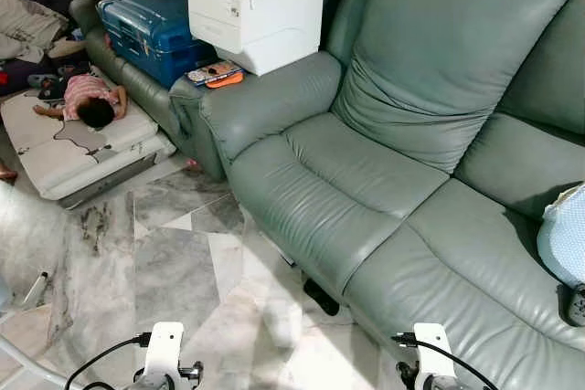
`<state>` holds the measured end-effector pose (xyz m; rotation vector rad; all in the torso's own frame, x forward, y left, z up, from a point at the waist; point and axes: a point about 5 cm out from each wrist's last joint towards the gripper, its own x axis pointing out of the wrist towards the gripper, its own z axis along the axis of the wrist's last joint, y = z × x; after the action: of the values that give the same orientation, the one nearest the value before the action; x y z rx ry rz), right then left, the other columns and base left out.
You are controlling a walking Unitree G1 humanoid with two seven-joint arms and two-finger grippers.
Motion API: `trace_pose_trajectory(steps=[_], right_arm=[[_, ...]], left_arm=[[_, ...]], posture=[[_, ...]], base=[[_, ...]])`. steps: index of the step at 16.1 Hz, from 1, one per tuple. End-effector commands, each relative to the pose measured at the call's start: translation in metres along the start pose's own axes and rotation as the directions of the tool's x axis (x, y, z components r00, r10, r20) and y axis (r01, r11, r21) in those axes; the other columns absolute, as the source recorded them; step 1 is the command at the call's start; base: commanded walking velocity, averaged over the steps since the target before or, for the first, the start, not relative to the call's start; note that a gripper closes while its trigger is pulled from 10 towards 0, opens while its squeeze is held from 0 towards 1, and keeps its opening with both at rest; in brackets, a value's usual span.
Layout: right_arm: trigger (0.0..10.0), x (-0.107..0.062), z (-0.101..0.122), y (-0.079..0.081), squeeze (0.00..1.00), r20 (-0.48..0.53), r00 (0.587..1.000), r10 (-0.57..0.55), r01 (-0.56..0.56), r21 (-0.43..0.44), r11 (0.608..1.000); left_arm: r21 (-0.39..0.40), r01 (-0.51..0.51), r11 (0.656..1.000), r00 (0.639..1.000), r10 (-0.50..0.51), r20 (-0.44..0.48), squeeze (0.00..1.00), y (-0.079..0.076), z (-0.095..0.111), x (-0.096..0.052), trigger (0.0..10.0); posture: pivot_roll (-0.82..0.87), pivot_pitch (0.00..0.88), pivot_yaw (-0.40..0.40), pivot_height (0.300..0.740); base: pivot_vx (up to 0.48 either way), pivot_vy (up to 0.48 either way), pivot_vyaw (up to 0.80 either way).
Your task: Picking trash to rubbish bin
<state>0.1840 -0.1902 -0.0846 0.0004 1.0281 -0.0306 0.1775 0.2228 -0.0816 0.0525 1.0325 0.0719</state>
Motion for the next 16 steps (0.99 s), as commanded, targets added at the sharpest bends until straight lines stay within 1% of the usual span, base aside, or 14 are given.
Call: trace_pose_trajectory(steps=[1, 13, 14, 15, 16], right_arm=[[10.0, -0.001, 0.103, 0.046, 0.00, 0.289, 0.957, 0.042, -0.069, 0.087, 0.994], [10.0, -0.001, 0.103, 0.046, 0.00, 0.289, 0.957, 0.042, -0.069, 0.087, 0.994], [10.0, -0.001, 0.105, 0.037, 0.00, 0.273, 0.961, 0.032, -0.057, 0.083, 0.995], [10.0, -0.001, 0.105, 0.034, 0.00, 0.268, 0.963, 0.032, -0.056, 0.084, 0.995], [10.0, -0.001, 0.105, 0.034, 0.00, 0.266, 0.963, 0.032, -0.057, 0.084, 0.995]], left_arm=[[0.069, 0.105, 0.992, 0.936, -0.122, 0.331, 0.00, -0.062, 0.120, -0.003, 10.0], [0.069, 0.105, 0.992, 0.936, -0.122, 0.331, 0.00, -0.062, 0.120, -0.003, 10.0], [0.053, 0.153, 0.987, 0.936, -0.162, 0.313, 0.00, -0.074, 0.121, -0.003, 10.0], [0.033, 0.171, 0.985, 0.936, -0.173, 0.306, 0.00, -0.077, 0.121, -0.003, 10.0], [0.034, 0.172, 0.985, 0.937, -0.174, 0.304, 0.00, -0.077, 0.120, -0.003, 10.0]], posture=[[0.01, 0.000, -0.003, 0.740], [0.01, 0.000, -0.003, 0.740], [-0.02, 0.006, -0.042, 0.740], [-0.02, 0.008, -0.043, 0.740], [-0.02, 0.008, -0.043, 0.740]], base=[[0.000, 0.000, 0.00], [0.000, 0.000, 0.00], [0.000, 0.000, 0.00], [0.000, 0.000, 0.00], [0.000, 0.000, 0.00]])
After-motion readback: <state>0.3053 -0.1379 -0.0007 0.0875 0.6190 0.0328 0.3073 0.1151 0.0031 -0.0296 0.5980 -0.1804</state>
